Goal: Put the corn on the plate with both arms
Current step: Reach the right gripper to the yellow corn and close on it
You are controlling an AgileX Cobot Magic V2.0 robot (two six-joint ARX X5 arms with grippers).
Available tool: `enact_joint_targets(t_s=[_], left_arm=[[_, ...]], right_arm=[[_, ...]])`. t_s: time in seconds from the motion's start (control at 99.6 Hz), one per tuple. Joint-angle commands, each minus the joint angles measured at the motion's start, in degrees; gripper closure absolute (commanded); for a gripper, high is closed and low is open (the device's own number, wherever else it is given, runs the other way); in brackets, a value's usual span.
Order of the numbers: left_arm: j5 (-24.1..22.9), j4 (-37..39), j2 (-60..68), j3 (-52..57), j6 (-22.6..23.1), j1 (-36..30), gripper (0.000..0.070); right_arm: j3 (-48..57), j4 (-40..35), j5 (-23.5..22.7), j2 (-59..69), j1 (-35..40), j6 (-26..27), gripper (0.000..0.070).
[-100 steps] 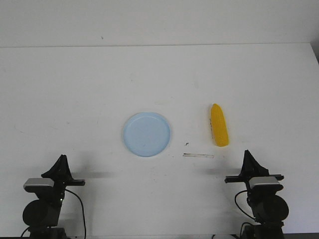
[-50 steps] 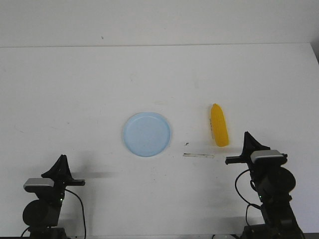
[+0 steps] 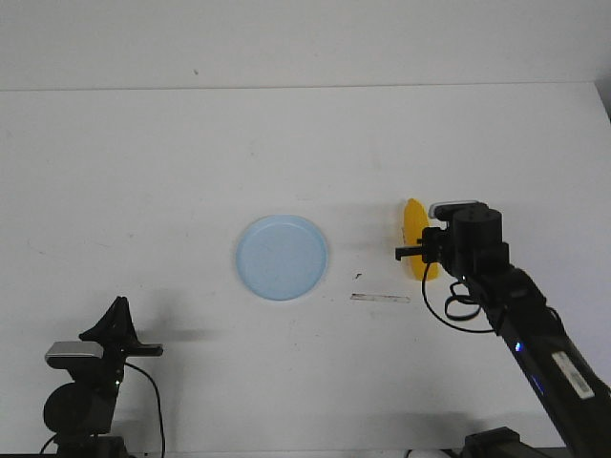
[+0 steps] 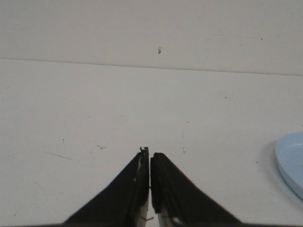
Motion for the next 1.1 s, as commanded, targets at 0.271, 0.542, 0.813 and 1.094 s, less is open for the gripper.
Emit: enact_joint_targets(t_s=[0.271, 0.542, 0.813, 1.094], left_arm=[[0.1, 0.8, -0.1, -1.2, 0.1, 0.0, 0.0699], [0.1, 0.8, -0.1, -1.2, 0.1, 0.0, 0.0699], [0.1, 0.8, -0.1, -1.2, 0.1, 0.0, 0.0699], [0.1, 0.8, -0.1, -1.2, 0.1, 0.0, 0.0699]], right_arm=[[18.0, -12.2, 0.0, 18.0, 0.1, 1.2, 0.0252], [18.8, -14.8, 0.0, 23.6, -0.9, 2.0, 0.0129], [18.7, -16.4, -0.2, 26.3, -2.1, 2.0, 0.0127], [18.6, -17.7, -0.2, 28.8, -2.7, 2.0, 0.0159]])
